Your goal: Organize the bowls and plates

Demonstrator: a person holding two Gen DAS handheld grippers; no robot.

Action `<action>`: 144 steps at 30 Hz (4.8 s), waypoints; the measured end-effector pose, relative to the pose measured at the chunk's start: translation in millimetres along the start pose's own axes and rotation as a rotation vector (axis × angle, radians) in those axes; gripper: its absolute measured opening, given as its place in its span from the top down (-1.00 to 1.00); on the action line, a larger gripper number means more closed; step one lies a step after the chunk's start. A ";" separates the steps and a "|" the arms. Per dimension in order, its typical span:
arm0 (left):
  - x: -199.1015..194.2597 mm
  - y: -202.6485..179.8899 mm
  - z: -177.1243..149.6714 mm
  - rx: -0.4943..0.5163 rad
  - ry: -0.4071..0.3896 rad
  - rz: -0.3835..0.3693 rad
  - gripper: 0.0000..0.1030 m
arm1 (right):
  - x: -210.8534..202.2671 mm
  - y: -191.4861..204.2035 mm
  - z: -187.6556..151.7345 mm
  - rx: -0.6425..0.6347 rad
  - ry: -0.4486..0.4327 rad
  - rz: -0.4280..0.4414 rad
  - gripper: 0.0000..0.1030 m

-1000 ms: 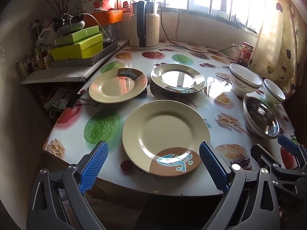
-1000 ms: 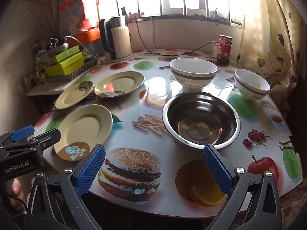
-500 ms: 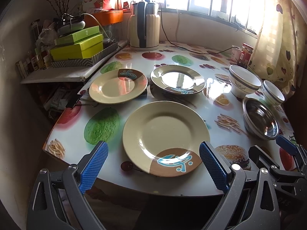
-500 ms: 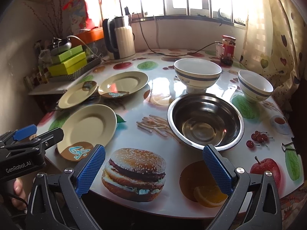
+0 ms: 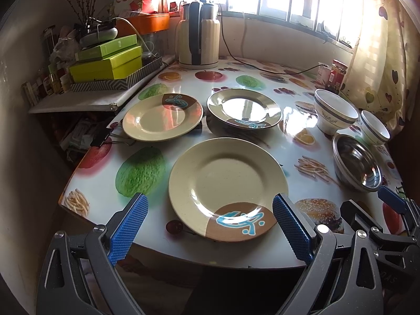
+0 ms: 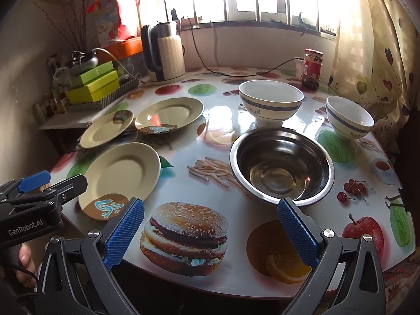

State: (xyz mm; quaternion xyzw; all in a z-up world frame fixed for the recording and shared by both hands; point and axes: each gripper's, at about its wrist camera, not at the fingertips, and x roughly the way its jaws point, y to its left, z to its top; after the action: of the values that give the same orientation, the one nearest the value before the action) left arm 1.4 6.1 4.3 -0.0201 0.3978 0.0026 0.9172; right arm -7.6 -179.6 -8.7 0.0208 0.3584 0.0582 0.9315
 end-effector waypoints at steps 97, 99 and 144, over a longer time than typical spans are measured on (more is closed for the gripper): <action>138.7 183.8 85.7 -0.448 0.192 -0.137 0.24 | 258.5 138.4 183.6 -0.208 0.384 0.563 0.53; 139.3 183.6 87.0 -0.445 0.190 -0.133 0.25 | 260.7 138.4 183.0 -0.204 0.391 0.570 0.53; 108.7 173.6 93.3 -0.457 0.153 -0.155 0.59 | 231.9 132.9 185.0 -0.145 0.386 0.627 0.72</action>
State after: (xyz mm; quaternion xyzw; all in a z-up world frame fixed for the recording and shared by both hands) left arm 140.2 181.9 -17.4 -0.2575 0.4525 0.0206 0.8535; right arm 274.7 -18.6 -15.1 0.0522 0.4986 0.3686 0.7828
